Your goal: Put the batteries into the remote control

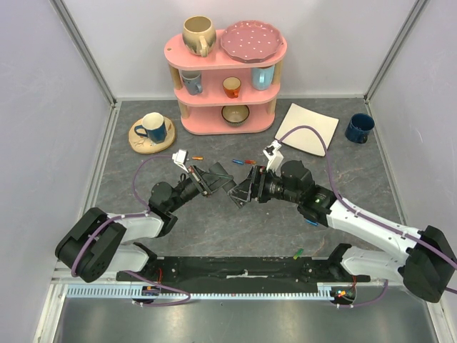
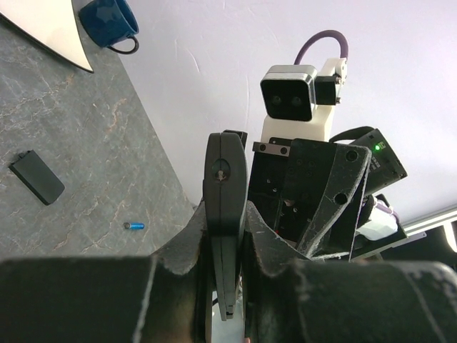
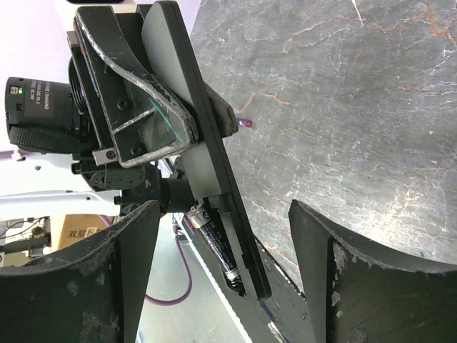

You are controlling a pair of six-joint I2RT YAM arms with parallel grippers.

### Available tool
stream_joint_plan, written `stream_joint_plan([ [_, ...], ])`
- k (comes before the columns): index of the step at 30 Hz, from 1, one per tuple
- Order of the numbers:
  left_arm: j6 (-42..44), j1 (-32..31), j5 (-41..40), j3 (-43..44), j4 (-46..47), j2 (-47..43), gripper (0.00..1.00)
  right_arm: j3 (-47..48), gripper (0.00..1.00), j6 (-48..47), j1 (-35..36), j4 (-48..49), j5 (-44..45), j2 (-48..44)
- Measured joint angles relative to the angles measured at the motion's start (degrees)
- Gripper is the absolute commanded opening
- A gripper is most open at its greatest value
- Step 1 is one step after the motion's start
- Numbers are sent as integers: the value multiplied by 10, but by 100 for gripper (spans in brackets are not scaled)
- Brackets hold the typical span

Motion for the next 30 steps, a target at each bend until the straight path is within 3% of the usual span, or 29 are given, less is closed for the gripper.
stream_joint_plan([
  [21, 0, 0, 0, 0, 0, -6, 2, -31, 71, 40, -5, 49, 0, 12],
  [30, 0, 0, 0, 0, 0, -7, 2, -35, 74, 42, -5, 52, -2, 12],
])
